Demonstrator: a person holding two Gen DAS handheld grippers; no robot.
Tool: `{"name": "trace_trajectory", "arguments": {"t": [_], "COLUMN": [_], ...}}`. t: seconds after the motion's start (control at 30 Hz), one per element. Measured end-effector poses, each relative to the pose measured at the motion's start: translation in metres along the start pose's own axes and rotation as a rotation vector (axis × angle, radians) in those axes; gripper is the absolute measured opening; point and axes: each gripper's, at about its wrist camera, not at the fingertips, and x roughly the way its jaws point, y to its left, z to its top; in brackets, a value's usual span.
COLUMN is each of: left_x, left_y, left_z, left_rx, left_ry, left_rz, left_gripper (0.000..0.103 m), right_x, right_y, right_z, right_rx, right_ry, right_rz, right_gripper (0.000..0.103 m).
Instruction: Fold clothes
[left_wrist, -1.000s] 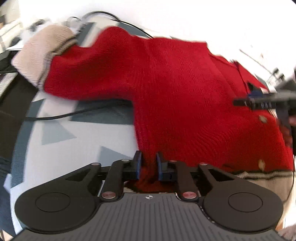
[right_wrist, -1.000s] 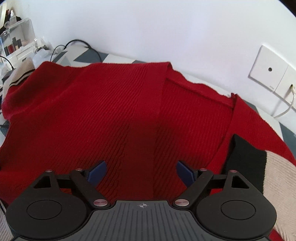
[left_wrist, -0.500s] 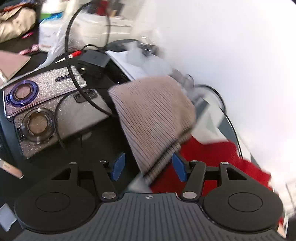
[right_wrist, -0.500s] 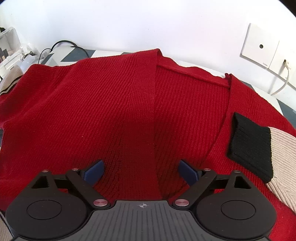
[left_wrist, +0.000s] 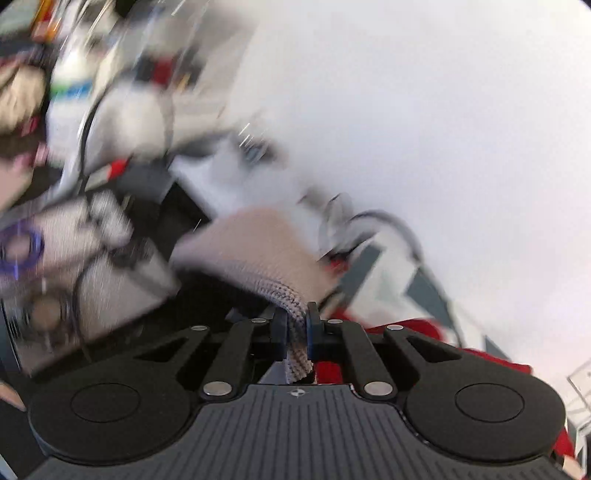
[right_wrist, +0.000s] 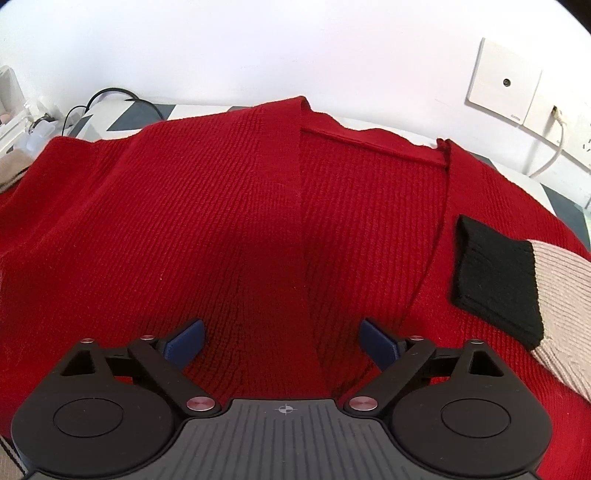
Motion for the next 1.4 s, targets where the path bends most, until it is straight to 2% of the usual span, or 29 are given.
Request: {"name": "trace_trajectory", "arguments": {"t": [0.1,0.2,0.27,0.37,0.43,0.53,0.57,0.63,0.7,0.77,0.8,0.83,0.93,1.1,1.2,1.3,1.4], "left_x": [-0.017,-0.023,-0.024,-0.026,-0.023,-0.006,0.002,0.014,0.013,0.003,-0.002,-0.007,-0.026,-0.025,-0.018,-0.021,-0.027], "left_y": [-0.039,-0.09,-0.133,-0.203,-0.24,-0.282,-0.293,-0.308,-0.305,-0.299,-0.296,-0.291,-0.266,-0.22,-0.194,-0.181,-0.182], "left_z": [0.011,0.012,0.001,-0.042,-0.08,-0.147,-0.17,-0.208,-0.222,-0.214,-0.208,-0.196,-0.166,-0.143,-0.15,-0.155,-0.159], "left_rx": [0.099,0.19,0.279,0.459,0.572,0.76,0.841,1.005,1.052,1.038,1.027,1.008,0.956,0.986,1.061,1.069,1.079], "left_ry": [-0.081,-0.119,-0.132,-0.117,-0.076,0.083,0.148,0.253,0.274,0.266,0.261,0.245,0.211,0.228,0.25,0.264,0.246], "left_rz": [-0.094,-0.219,-0.322,-0.461,-0.526,-0.583,-0.578,-0.505,-0.486,-0.494,-0.495,-0.501,-0.511,-0.363,-0.236,-0.235,-0.244], "left_gripper": [0.009,0.009,0.009,0.009,0.009,0.011,0.011,0.015,0.019,0.042,0.059,0.065,0.068,0.069,0.069,0.069,0.069], "right_x": [-0.004,-0.017,-0.029,-0.046,-0.054,-0.067,-0.068,-0.07,-0.071,-0.07,-0.07,-0.069,-0.068,-0.056,-0.044,-0.03,-0.011], "right_y": [-0.003,-0.014,-0.027,-0.052,-0.07,-0.098,-0.107,-0.12,-0.129,-0.133,-0.131,-0.131,-0.125,-0.093,-0.07,-0.046,-0.025], "right_z": [0.0,0.001,0.001,-0.003,-0.009,-0.019,-0.026,-0.038,-0.047,-0.052,-0.053,-0.053,-0.048,-0.015,0.005,0.024,0.036], "right_rx": [0.009,0.039,0.077,0.128,0.176,0.247,0.28,0.345,0.381,0.386,0.387,0.386,0.376,0.268,0.199,0.136,0.062], "right_ry": [-0.011,-0.054,-0.088,-0.133,-0.152,-0.179,-0.181,-0.175,-0.165,-0.164,-0.165,-0.166,-0.179,-0.213,-0.217,-0.212,-0.177], "right_rz": [-0.002,-0.019,-0.031,-0.062,-0.094,-0.142,-0.143,-0.142,-0.145,-0.142,-0.139,-0.131,-0.1,-0.029,0.009,0.037,0.014], "right_gripper": [0.087,0.087,0.087,0.087,0.087,0.087,0.087,0.087,0.086,0.086,0.086,0.086,0.086,0.086,0.086,0.087,0.09]}}
